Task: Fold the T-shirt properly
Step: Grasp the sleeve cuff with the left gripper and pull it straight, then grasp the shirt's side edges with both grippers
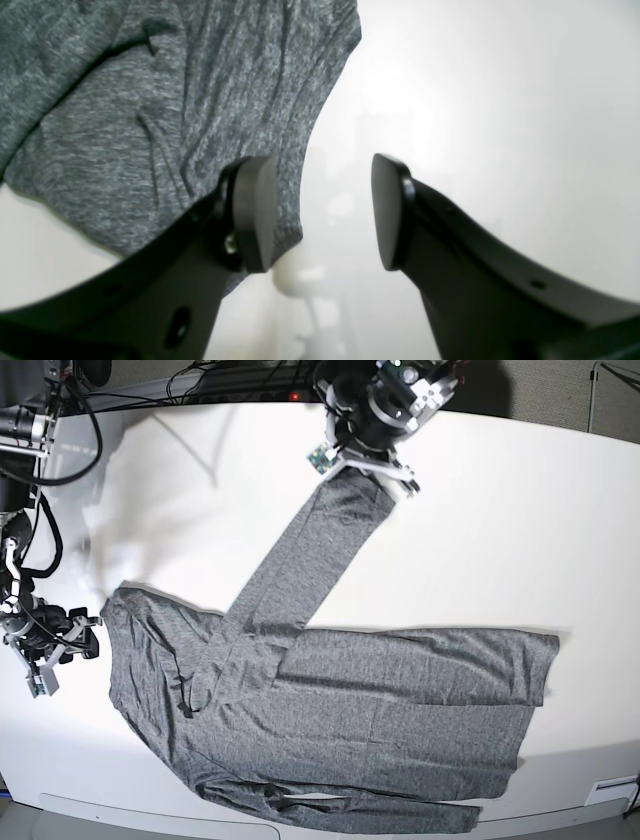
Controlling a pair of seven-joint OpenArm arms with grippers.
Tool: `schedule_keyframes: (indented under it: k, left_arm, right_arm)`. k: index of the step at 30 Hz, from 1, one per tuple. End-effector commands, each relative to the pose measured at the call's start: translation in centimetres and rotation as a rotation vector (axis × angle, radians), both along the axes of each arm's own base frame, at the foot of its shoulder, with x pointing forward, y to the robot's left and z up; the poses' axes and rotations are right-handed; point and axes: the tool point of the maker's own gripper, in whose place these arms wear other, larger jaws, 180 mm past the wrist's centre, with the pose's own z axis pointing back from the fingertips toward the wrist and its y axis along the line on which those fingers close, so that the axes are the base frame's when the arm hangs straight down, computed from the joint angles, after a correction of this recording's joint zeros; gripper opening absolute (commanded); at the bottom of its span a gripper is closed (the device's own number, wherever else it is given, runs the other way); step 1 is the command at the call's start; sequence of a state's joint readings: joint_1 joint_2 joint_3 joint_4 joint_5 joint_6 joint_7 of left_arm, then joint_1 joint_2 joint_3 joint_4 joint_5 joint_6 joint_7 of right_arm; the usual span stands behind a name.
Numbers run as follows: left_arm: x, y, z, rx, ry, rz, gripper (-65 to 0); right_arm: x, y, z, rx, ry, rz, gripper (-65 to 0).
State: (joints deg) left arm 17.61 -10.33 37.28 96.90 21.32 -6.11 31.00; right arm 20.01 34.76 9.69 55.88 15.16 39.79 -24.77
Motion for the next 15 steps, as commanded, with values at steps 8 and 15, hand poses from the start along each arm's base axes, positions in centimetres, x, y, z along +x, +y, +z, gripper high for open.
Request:
schedule_keyframes:
  k: [8,15]
  left_arm:
    - [2.6,0.4,1.3,0.024,-0.066,0.008,-65.0]
    - [4.4,0.6,3.9,0.037,-0.126,0.028,-65.0]
  right_arm:
    - [1.3,-0.7,2.7,-0.010,-0.076,0.002,-34.5]
    - [1.4,-0.7,2.7,-0.009,-0.081,0.002,-34.5]
